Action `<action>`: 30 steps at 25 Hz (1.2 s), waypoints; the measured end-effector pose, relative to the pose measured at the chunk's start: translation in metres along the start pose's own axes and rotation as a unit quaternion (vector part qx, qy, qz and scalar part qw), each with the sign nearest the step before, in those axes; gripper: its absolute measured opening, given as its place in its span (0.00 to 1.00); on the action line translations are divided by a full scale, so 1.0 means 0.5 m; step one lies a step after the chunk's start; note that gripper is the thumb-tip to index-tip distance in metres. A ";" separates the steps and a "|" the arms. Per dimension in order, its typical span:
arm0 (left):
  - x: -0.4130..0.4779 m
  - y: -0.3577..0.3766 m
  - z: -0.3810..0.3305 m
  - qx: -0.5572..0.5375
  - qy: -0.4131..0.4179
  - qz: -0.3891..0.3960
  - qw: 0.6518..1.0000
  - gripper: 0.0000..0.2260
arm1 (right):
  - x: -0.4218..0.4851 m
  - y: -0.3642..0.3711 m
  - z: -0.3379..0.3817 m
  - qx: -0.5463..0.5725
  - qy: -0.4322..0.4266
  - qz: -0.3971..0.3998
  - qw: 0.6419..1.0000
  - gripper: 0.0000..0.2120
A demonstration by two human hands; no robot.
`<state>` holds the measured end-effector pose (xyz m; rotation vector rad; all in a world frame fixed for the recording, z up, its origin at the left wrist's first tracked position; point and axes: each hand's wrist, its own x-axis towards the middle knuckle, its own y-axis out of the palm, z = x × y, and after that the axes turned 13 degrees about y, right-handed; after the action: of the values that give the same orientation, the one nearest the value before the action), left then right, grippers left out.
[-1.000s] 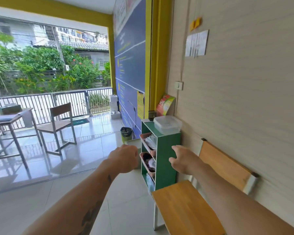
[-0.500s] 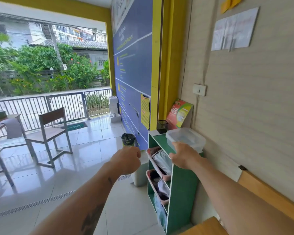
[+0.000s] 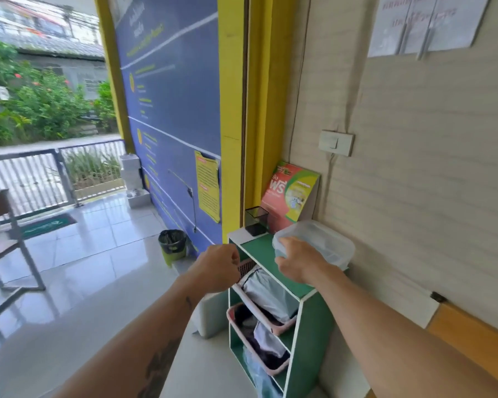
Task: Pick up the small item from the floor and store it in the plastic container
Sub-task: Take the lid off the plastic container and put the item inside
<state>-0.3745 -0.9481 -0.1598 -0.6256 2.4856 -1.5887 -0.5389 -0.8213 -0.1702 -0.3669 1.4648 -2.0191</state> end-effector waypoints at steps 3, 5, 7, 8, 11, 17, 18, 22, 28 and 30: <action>0.097 0.008 0.061 -0.004 0.052 -0.001 0.999 0.14 | 0.066 0.019 0.024 0.000 0.038 -0.010 0.999 0.27; 0.156 0.018 0.087 -0.015 0.077 -0.010 0.997 0.14 | 0.106 0.024 0.031 -0.004 0.060 -0.011 0.998 0.26; 0.218 0.035 0.109 -0.019 0.096 -0.008 0.995 0.16 | 0.156 0.032 0.030 -0.011 0.079 -0.011 0.997 0.26; 0.253 0.048 0.118 -0.023 0.102 -0.007 0.995 0.16 | 0.186 0.037 0.024 -0.017 0.088 -0.013 0.996 0.26; 0.332 0.086 0.139 -0.058 0.096 -0.019 0.993 0.16 | 0.264 0.042 0.008 -0.036 0.093 -0.017 0.995 0.24; 0.486 0.170 0.179 -0.099 0.069 0.011 0.993 0.16 | 0.407 0.081 -0.017 -0.084 0.094 0.009 0.992 0.28; 0.504 0.184 0.186 -0.101 0.062 0.022 0.993 0.17 | 0.424 0.089 -0.019 -0.090 0.093 0.012 0.991 0.29; 0.568 0.245 0.219 -0.104 0.060 0.063 0.991 0.17 | 0.473 0.122 -0.031 -0.107 0.095 0.005 0.990 0.34; 0.622 0.323 0.270 -0.090 0.098 0.113 0.985 0.15 | 0.472 0.172 -0.042 -0.098 0.090 -0.086 0.987 0.35; 0.635 0.339 0.285 -0.083 0.105 0.123 0.983 0.15 | 0.467 0.177 -0.043 -0.085 0.089 -0.103 0.987 0.35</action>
<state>-0.6630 -1.1355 -0.3374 -0.1617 2.7390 -1.4340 -0.7042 -0.9675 -0.2895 -0.4336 1.7809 -2.1400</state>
